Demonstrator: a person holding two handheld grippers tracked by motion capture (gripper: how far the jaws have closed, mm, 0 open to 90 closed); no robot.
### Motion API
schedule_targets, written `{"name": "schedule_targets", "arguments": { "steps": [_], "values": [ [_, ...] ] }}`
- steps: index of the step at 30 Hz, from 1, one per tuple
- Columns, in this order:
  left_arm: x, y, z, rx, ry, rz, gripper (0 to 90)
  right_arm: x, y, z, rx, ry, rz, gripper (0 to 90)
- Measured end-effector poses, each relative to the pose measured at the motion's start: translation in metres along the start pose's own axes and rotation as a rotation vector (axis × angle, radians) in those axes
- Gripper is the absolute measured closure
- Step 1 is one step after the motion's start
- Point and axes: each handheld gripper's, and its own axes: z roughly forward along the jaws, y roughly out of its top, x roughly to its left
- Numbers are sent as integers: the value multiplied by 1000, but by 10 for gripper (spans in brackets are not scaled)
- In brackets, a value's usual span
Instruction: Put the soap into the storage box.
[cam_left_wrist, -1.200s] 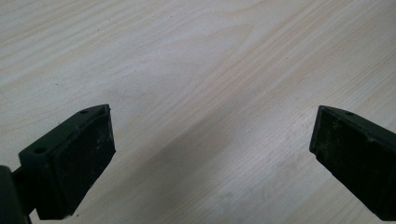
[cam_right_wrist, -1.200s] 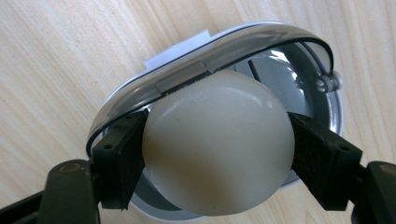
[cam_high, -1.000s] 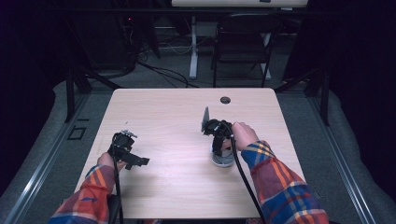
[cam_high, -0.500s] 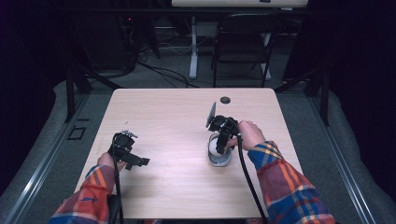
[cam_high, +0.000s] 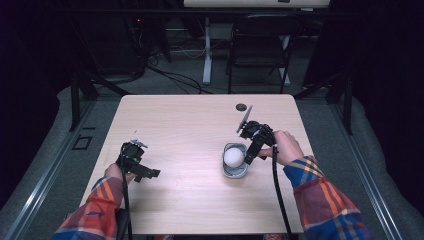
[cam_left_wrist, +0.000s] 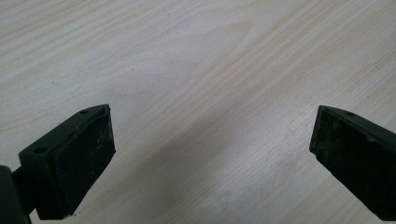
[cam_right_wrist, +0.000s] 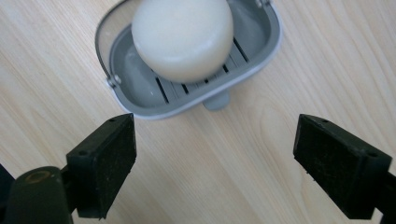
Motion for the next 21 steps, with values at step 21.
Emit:
{"name": "schedule_targets", "arguments": {
  "steps": [21],
  "values": [
    [-1,0,2,22,-5,-5,0,-26,-96,6,29,-64,145,136]
  ]
}}
